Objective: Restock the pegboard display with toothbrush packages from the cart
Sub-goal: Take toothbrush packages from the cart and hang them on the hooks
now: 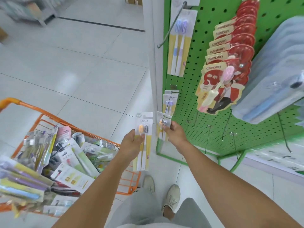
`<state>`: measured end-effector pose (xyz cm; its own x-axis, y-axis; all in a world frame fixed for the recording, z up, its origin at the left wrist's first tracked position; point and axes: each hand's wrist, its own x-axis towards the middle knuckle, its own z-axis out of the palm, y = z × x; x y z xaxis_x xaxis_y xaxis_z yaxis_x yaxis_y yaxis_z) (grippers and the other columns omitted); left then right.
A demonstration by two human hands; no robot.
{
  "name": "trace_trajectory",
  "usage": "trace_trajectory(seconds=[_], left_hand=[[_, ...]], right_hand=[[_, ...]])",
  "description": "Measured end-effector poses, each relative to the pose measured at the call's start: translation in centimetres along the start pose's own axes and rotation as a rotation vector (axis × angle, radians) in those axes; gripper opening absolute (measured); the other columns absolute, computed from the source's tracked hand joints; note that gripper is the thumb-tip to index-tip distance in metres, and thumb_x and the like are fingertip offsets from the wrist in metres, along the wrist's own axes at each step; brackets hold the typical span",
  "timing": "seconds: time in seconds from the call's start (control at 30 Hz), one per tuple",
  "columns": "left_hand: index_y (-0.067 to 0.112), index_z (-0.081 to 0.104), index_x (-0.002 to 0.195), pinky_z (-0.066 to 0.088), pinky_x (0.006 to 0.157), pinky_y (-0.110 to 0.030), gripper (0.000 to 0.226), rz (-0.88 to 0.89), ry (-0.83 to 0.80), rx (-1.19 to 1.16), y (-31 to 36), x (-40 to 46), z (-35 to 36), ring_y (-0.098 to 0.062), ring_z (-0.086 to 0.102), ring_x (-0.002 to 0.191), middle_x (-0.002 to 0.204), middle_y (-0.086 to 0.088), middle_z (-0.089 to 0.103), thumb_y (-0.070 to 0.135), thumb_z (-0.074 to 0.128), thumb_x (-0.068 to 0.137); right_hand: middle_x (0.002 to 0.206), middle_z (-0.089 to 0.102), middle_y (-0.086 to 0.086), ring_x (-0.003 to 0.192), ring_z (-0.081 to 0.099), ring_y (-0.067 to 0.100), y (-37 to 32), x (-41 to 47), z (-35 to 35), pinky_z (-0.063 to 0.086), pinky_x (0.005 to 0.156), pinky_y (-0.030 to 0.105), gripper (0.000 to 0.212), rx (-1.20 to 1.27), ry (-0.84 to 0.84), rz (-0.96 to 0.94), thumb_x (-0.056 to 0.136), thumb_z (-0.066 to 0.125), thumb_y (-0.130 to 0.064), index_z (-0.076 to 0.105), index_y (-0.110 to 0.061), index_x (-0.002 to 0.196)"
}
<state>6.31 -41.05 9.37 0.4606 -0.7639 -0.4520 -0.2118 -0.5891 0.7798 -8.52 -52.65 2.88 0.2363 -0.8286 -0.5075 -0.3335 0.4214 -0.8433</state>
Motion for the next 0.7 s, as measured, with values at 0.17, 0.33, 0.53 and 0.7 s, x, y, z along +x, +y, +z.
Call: trace_trajectory(seconds=[0.17, 0.33, 0.53, 0.7], left_hand=[[0.003, 0.056, 0.1, 0.034, 0.057, -0.025, 0.03, 0.007, -0.059, 0.035, 0.9, 1.8, 0.5, -0.015, 0.042, 0.064, 0.074, -0.001, 0.045, 0.032, 0.053, 0.102], [0.015, 0.057, 0.092, 0.035, 0.048, -0.009, 0.015, 0.078, -0.154, 0.05, 1.2, 3.8, 1.2, -0.01, 0.045, 0.064, 0.074, 0.003, 0.049, 0.024, 0.053, 0.103], [0.015, 0.067, 0.108, 0.042, 0.063, -0.019, 0.015, 0.134, -0.269, -0.027, 0.1, 5.8, 1.6, -0.005, 0.052, 0.063, 0.079, 0.006, 0.061, 0.024, 0.057, 0.1], [0.022, 0.07, 0.102, 0.046, 0.063, -0.014, 0.009, 0.144, -0.339, -0.08, -0.8, 5.7, 2.5, -0.001, 0.058, 0.066, 0.078, 0.012, 0.068, 0.02, 0.062, 0.098]], right_hand=[[0.131, 0.063, 0.007, 0.111, 0.058, 0.024, -1.8, 2.1, -0.4, 0.044, 0.093, 0.034, 0.049, 0.152, 0.142, 0.136, 0.094, 0.067, -0.045, 0.06, -0.01, 0.127], [0.14, 0.053, 0.008, 0.123, 0.053, 0.031, -2.7, 1.8, -0.4, 0.041, 0.1, 0.042, 0.084, 0.246, 0.18, 0.349, 0.084, 0.065, -0.067, 0.046, -0.01, 0.143], [0.113, 0.075, 0.003, 0.106, 0.068, 0.018, -1.9, -4.0, 0.1, 0.052, 0.099, 0.038, 0.032, 0.379, 0.104, 0.194, 0.099, 0.06, -0.044, 0.069, -0.017, 0.113], [0.09, 0.071, 0.0, 0.085, 0.064, 0.011, -2.2, -5.7, 0.7, 0.051, 0.081, 0.029, 0.006, 0.179, 0.038, -0.079, 0.097, 0.066, -0.017, 0.07, -0.021, 0.097]])
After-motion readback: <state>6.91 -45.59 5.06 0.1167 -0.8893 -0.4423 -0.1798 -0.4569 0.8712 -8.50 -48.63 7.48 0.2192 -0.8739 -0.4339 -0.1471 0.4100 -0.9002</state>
